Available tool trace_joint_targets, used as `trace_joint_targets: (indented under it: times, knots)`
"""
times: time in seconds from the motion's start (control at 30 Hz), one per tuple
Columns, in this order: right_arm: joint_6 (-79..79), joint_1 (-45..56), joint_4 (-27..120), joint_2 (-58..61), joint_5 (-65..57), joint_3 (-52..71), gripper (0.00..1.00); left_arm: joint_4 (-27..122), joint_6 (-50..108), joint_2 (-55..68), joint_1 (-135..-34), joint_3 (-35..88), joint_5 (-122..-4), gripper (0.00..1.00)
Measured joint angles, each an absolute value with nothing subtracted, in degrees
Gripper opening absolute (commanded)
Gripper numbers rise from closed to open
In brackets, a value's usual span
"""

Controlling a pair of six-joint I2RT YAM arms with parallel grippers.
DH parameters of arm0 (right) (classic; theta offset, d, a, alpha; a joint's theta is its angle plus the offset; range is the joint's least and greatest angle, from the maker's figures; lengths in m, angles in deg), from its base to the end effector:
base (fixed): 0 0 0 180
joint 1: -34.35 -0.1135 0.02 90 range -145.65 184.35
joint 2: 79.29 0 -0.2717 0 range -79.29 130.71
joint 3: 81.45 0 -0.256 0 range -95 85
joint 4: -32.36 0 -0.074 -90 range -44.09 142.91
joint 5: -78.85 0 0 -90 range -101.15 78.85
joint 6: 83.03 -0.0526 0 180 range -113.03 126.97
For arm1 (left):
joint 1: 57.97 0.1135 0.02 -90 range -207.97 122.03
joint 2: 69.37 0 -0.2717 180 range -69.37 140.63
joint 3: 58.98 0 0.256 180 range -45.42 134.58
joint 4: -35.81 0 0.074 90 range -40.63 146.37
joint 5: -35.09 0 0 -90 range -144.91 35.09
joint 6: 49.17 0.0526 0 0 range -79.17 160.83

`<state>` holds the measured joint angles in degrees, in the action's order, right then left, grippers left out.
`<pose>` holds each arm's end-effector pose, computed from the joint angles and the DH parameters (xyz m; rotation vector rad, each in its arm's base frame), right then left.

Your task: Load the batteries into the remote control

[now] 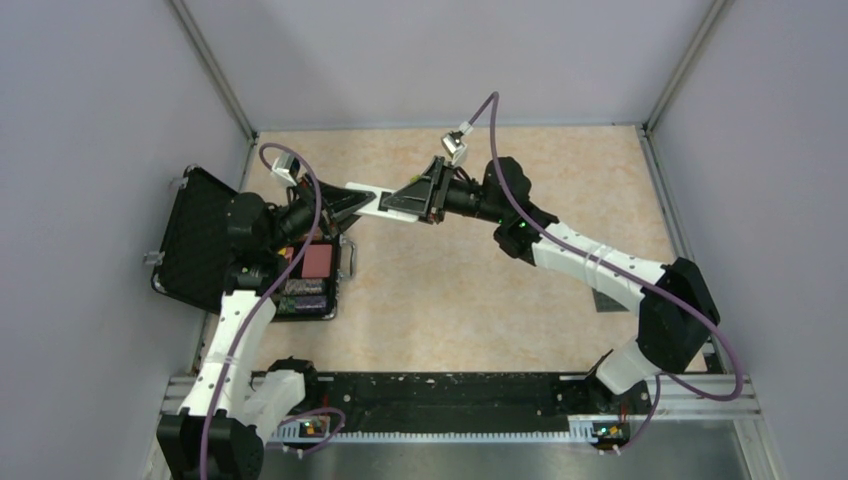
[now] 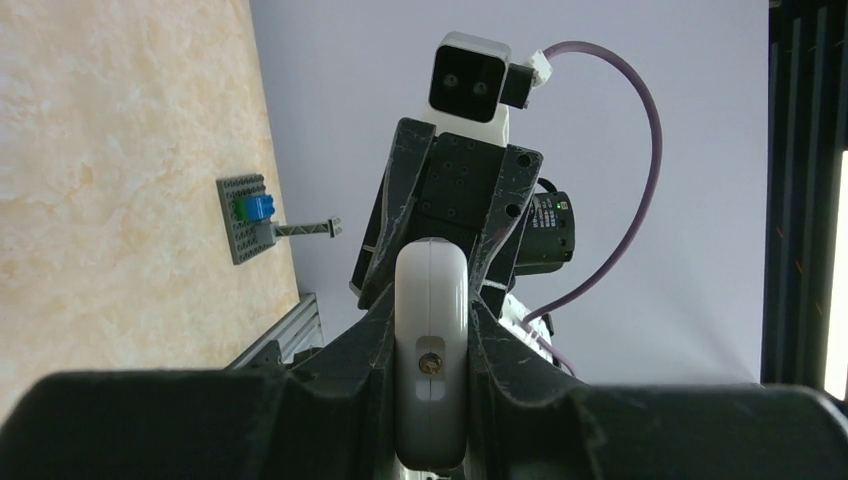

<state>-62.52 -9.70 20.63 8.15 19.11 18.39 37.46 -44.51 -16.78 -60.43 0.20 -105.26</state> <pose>0.2553 0.2839 0.3618 -0.1164 1.8656 1.8880 0.2145 -0.0498 0.3680 -0.4553 1.7849 -1.7944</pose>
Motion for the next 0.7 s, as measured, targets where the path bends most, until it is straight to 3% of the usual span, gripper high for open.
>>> trace_joint_targets:
  times: [0.23, 0.7]
  knots:
    - [-63.0, -9.7, 20.3, 8.85, 19.94, 17.36, 0.24, 37.68, -43.87, -16.78, -60.43, 0.2, -105.48, 0.0]
    - [-66.37, -9.75, 17.11, 10.51, 20.0, 16.92, 0.22, 36.39, -44.44, -16.78, -60.32, 0.16, -104.32, 0.0]
